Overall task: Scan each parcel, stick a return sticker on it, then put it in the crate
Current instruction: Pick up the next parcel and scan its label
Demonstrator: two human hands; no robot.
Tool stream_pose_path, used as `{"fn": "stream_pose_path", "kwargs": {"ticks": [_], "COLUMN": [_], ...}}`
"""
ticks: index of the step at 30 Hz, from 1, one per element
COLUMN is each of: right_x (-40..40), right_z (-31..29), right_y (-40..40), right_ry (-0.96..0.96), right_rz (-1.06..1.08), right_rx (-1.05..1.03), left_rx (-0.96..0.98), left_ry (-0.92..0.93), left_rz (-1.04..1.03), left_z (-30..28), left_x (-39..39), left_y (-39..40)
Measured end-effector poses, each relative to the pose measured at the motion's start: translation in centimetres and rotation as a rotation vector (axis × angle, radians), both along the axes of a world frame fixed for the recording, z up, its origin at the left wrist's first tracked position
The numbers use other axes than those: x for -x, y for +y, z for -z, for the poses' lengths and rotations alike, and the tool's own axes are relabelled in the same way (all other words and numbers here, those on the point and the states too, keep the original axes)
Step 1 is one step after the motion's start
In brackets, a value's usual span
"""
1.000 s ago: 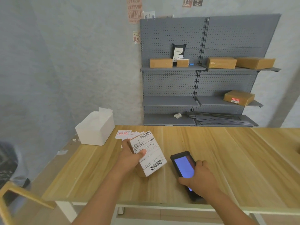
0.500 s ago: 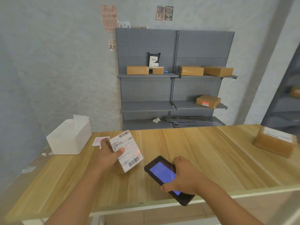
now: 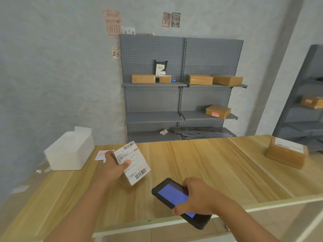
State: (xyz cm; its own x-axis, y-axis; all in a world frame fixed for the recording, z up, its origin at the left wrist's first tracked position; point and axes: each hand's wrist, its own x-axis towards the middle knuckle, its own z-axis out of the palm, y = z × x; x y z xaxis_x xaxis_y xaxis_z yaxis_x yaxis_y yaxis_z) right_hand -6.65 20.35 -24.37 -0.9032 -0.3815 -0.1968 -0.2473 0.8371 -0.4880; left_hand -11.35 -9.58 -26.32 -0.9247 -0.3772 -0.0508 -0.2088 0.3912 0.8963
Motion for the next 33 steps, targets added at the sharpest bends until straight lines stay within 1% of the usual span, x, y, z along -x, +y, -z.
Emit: {"fn": "stream_pose_path", "kwargs": {"ticks": [5,10,16,18,20,22,24,27,29,30,31,33], "right_x": [0.1,1.0,1.9,2.2,2.5,2.8,3.1,3.8,4.2,4.4,4.5,4.4], "right_z": [0.1,2.0,4.7,5.4,5.9,6.3,6.5,6.4,6.0,5.8,5.4,4.3], "right_y": [-0.1,-0.2,-1.1,-1.9,-2.6,-3.3,-3.7,-4.7,-5.7,-6.4,-7.1,-8.9], "right_ry": [0.022,0.039,0.039,0.058,0.106,0.151,0.165,0.146,0.156,0.184,0.206,0.148], "right_rz": [0.023,0.149,0.273,0.294,0.306,0.320,0.332,0.332,0.310,0.288,0.259,0.173], "right_rx": [0.030,0.072,-0.007,-0.044,-0.106,-0.159,-0.195,-0.267,-0.287,-0.233,-0.123,0.214], "left_rx": [0.002,0.031,0.220,0.236,0.181,0.082,0.007,-0.024,-0.035,-0.037,-0.039,-0.043], "left_ry": [0.010,0.000,-0.013,-0.019,-0.035,-0.065,-0.123,-0.250,-0.295,-0.301,-0.301,-0.295], "left_rz": [-0.002,0.019,0.093,0.109,0.110,0.125,0.172,0.234,0.262,0.269,0.267,0.246], "left_z": [0.1,-0.2,-0.8,-0.8,-1.0,-1.1,-1.1,-1.1,-0.9,-0.8,-0.8,-0.6], "left_x": [0.1,-0.3,-1.8,-2.2,-2.5,-2.8,-3.3,-4.3,-4.6,-4.7,-4.6,-4.2], "left_y": [-0.1,0.3,1.7,1.7,1.3,0.5,-0.5,-1.5,-1.8,-1.9,-1.9,-2.0]}}
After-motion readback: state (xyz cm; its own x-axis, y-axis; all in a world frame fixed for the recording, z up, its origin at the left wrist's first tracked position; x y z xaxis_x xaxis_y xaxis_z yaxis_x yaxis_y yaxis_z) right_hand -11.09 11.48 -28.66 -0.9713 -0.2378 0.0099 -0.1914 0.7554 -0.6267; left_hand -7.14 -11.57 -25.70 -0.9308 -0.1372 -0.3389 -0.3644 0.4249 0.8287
